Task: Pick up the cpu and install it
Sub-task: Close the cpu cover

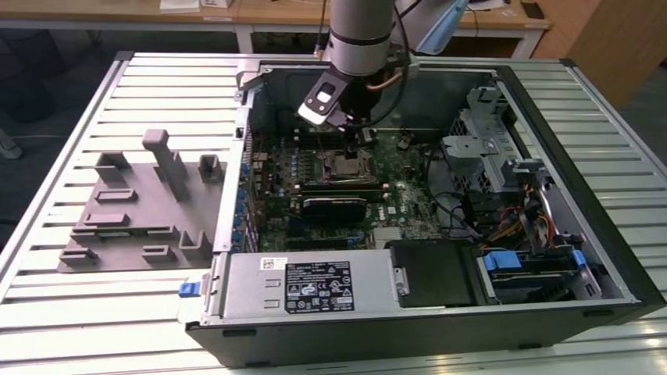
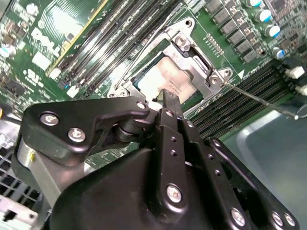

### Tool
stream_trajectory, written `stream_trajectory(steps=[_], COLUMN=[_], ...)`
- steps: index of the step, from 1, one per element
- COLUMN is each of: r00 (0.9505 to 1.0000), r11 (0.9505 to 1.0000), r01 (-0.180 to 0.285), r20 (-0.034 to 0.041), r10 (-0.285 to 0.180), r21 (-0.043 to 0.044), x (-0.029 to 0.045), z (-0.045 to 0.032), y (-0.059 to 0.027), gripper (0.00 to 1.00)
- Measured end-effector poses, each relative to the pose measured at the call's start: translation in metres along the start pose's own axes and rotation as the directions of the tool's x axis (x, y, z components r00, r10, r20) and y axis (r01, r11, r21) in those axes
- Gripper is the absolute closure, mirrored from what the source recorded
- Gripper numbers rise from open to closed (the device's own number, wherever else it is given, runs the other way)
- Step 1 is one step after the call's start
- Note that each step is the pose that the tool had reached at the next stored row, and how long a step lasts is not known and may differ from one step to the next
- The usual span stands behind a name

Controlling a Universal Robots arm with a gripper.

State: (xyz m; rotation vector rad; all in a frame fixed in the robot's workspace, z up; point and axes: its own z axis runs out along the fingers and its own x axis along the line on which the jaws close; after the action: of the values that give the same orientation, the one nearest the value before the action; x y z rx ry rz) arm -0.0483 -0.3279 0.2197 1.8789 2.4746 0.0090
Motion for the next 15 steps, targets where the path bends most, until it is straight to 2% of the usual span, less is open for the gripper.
stream_trajectory(steps=[4,7,11,15], r00=[0.9985,0.9953,0.9876,0.9766], r11=[0.9985,0.9953,0.9876,0.9766], r01=[0.055,0.097,0.157,0.215], r20=[-0.0013,-0.0023,-0.0037,-0.0049], r10=[-0.055,-0.097,-0.157,-0.215], r21=[-0.0013,-0.0024,-0.0041,-0.0057], x=[0.0,0.0,0.0,0.0], z=[0.0,0.0,0.0,0.0], y=[0.0,0.0,0.0,0.0], gripper=[0.89,0.89,0.89,0.89])
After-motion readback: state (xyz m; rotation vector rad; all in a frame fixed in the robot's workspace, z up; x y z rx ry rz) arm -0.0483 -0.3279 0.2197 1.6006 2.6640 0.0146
